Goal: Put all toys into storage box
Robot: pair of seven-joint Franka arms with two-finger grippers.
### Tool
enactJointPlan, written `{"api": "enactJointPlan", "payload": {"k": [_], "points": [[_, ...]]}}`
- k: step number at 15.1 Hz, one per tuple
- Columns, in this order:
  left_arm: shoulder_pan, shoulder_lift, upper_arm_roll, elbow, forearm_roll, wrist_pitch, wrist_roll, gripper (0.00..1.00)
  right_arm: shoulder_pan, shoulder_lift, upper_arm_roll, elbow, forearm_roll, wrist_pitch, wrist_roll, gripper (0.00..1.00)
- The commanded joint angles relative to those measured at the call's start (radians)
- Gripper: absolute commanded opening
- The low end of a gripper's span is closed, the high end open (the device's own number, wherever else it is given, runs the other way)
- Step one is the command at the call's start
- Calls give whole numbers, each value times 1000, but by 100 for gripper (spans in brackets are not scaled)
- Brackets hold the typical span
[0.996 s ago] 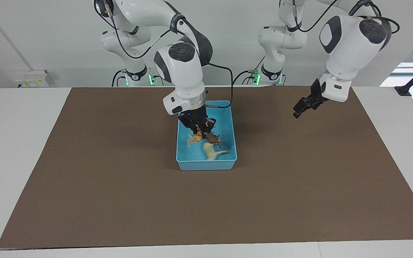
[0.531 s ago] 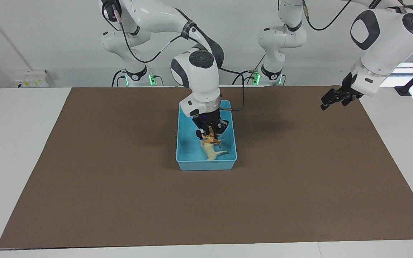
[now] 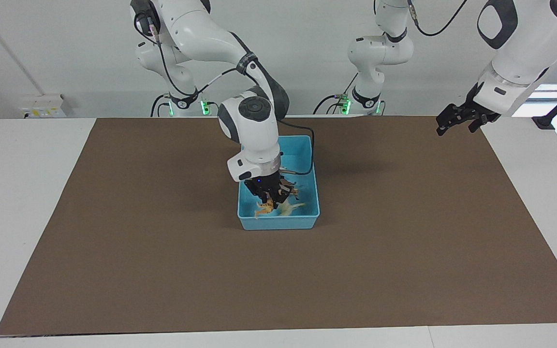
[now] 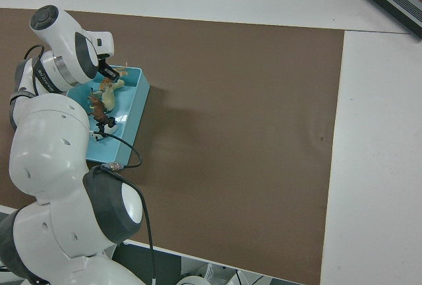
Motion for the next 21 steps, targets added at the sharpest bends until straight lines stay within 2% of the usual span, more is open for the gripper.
{"api": "enactJointPlan", "payload": {"k": [1,4,12,15,21], "points": [[-1,15,3,17,1,-12,37,100,12,-47,9,32,-4,-95,17,100],[-16,23,-2,20,3,-24,40,100,-28,-76,6,136,-4,-247,-39,100],[14,23,-18,17,1,-21,41,100,-307,-227,6,127,-3,-373,-533,100],[37,26,-60,23,3,-33,40,100,-419,-287,6,120,0,-436,-696,100],[30,11,-60,2,-2,-19,43,100,-579,-388,4,120,0,-581,-814,100]]}}
